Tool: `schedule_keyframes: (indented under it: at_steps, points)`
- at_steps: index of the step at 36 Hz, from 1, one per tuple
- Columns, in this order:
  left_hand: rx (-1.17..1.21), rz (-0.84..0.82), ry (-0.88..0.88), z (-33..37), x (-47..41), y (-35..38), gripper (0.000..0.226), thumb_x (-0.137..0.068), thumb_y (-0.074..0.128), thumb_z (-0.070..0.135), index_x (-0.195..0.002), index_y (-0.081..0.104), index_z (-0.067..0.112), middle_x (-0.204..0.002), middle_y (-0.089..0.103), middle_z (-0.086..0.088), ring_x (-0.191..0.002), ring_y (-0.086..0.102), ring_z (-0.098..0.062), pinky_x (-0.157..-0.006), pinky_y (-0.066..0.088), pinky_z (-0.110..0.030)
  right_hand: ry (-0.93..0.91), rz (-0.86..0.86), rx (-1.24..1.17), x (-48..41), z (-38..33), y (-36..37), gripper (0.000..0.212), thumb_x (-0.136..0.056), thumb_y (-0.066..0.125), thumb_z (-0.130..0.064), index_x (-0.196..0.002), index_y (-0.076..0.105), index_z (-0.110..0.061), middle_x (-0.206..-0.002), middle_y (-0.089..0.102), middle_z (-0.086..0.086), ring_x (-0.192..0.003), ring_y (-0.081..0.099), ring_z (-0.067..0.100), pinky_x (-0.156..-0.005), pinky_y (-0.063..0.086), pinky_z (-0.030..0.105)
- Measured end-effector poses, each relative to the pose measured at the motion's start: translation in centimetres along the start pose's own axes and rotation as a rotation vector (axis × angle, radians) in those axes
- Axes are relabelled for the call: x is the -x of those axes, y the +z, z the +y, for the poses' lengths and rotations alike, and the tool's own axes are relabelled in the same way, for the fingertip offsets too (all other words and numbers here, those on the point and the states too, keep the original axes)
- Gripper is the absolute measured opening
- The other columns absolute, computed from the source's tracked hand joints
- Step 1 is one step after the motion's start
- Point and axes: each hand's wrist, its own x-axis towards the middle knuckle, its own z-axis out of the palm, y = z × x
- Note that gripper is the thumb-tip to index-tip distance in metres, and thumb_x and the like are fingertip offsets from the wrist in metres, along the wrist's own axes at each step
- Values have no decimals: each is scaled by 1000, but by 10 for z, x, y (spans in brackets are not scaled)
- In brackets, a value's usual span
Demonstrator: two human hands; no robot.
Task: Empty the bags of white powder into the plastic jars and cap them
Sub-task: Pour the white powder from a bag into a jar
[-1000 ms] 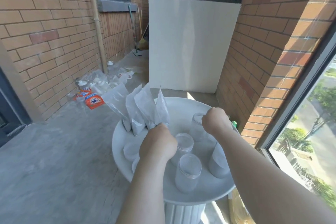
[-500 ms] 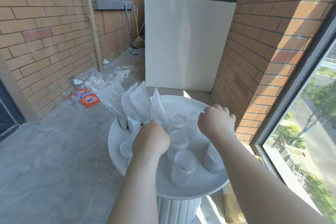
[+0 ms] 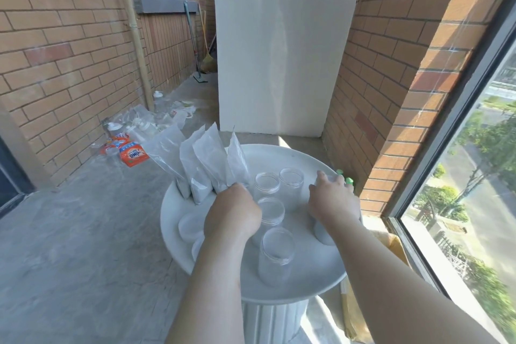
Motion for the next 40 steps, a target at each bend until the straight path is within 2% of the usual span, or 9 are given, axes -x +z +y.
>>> schedule_keyframes:
  at_steps: [10,15,19,23,28,32,35,37,40]
  points:
    - [5,18,-1,-3,-6,1,28,-88,40,9,-107,58,17,-107,61,-1,-96,58,-26,-81,52,-35,18,50,-65,-39,3,0,44,-105,19,-38,-141,43,-29,-133,45,10,-125,41,33,-99,37,47]
    - [71,56,-13,-3,-7,-1,27,-90,41,10,-109,58,18,-109,59,0,-97,57,-26,-77,49,-33,-24,313,-151,-36,-17,-10,44,-105,29,-42,-136,53,-24,-143,47,7,-136,32,31,-107,23,49]
    - [253,219,-30,-2,-5,-6,25,-87,39,5,-100,57,17,-93,59,3,-84,53,-24,-55,35,-29,-203,347,-289,-31,-61,-26,35,-102,39,-38,-97,67,-19,-103,66,3,-114,49,30,-95,31,42]
    - [397,395,-42,-6,-6,-19,21,-93,40,4,-100,55,17,-85,53,6,-85,47,-22,-59,31,-31,-314,258,-312,-24,-109,-36,42,-96,41,-33,-58,37,-15,-62,43,2,-78,44,31,-81,35,39]
    - [506,452,-80,-18,-11,-35,19,-95,42,6,-100,54,21,-96,56,4,-89,48,-21,-68,31,-25,-276,40,-346,-19,-154,-37,48,-95,38,-56,-63,39,-21,-72,52,0,-87,52,29,-92,44,39]
    - [545,441,-69,-25,-14,-39,16,-98,44,11,-100,56,21,-94,57,5,-87,52,-20,-54,32,-21,-205,-25,-369,-15,-173,-38,46,-94,41,-61,-71,46,-22,-88,59,0,-101,47,26,-96,41,37]
    - [558,439,-66,-28,-17,-40,18,-99,43,15,-105,59,19,-94,61,4,-86,53,-19,-50,29,-11,-165,-31,-330,-18,-182,-32,25,-94,48,-43,-85,50,-20,-110,64,2,-113,55,26,-93,39,36]
    - [573,434,-63,-31,-18,-41,21,-98,43,18,-108,61,19,-97,67,1,-88,57,-21,-55,34,-19,-143,-37,-338,-21,-184,-29,3,-91,51,-23,-92,49,-21,-113,64,3,-111,57,26,-92,41,34]
    - [596,425,-67,-34,-21,-42,22,-98,42,21,-109,61,21,-100,70,-2,-94,62,-24,-66,38,-29,-120,1,-370,-26,-184,-33,15,-91,49,-12,-78,45,-20,-101,62,3,-108,57,26,-88,36,33]
